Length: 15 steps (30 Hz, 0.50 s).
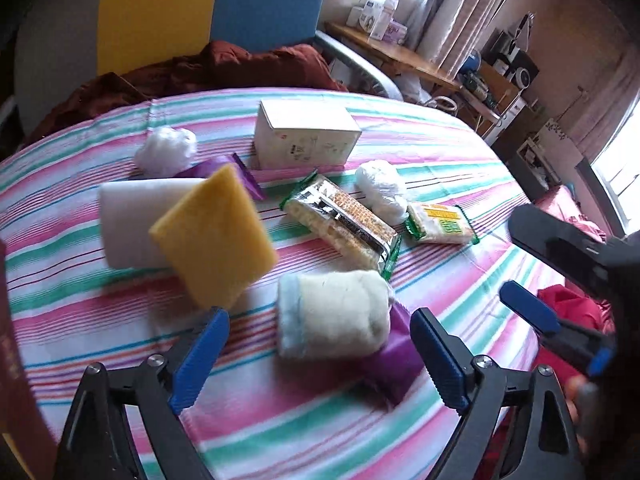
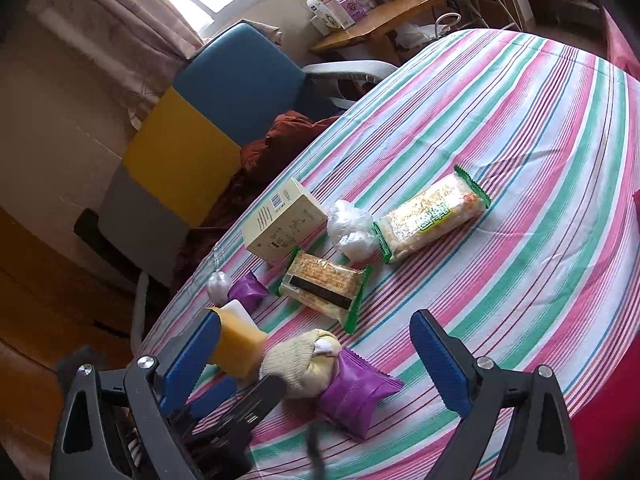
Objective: Organize objects
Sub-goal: 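Grasp the cream sock roll with the left gripper while the right gripper grasps the purple packet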
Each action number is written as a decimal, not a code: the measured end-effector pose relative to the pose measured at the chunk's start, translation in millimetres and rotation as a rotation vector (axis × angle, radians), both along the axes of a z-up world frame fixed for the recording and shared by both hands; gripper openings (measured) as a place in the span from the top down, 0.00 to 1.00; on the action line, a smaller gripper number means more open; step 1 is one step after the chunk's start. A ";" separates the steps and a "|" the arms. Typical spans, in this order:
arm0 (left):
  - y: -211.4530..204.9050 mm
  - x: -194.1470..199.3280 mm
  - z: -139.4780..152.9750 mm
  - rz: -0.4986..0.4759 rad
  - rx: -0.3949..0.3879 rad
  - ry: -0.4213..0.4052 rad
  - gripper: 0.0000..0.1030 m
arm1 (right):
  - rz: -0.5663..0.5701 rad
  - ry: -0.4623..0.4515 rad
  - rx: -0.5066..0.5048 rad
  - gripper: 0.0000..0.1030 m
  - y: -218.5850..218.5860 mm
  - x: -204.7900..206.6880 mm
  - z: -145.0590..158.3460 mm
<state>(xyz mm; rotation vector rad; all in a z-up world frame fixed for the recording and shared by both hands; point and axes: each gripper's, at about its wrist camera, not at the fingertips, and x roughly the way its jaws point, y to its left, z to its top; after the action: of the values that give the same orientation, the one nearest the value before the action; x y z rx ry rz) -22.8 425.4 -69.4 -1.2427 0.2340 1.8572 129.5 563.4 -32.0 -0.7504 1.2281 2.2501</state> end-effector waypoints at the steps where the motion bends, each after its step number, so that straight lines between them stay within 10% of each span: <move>1: 4.5 -0.8 -2.6 -0.003 -0.004 -0.014 0.10 | 0.000 0.002 -0.006 0.05 0.4 0.0 -0.7; 5: 19.1 -3.9 -14.4 -0.006 -0.014 -0.035 0.15 | 0.004 0.000 -0.014 0.05 0.8 -1.0 -1.6; 7: 21.4 -6.1 -21.6 -0.031 -0.019 -0.054 0.36 | 0.004 -0.003 -0.012 0.05 0.5 -1.6 -1.5; 15: -24.5 2.1 -18.5 -0.022 0.032 -0.039 0.38 | 0.016 -0.062 -0.007 0.05 -0.6 -8.1 -4.9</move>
<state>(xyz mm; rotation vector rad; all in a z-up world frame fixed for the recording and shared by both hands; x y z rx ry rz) -20.7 400.9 -88.0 -1.2483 0.1953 1.8092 121.4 562.8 -36.9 -0.8293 1.2062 2.2194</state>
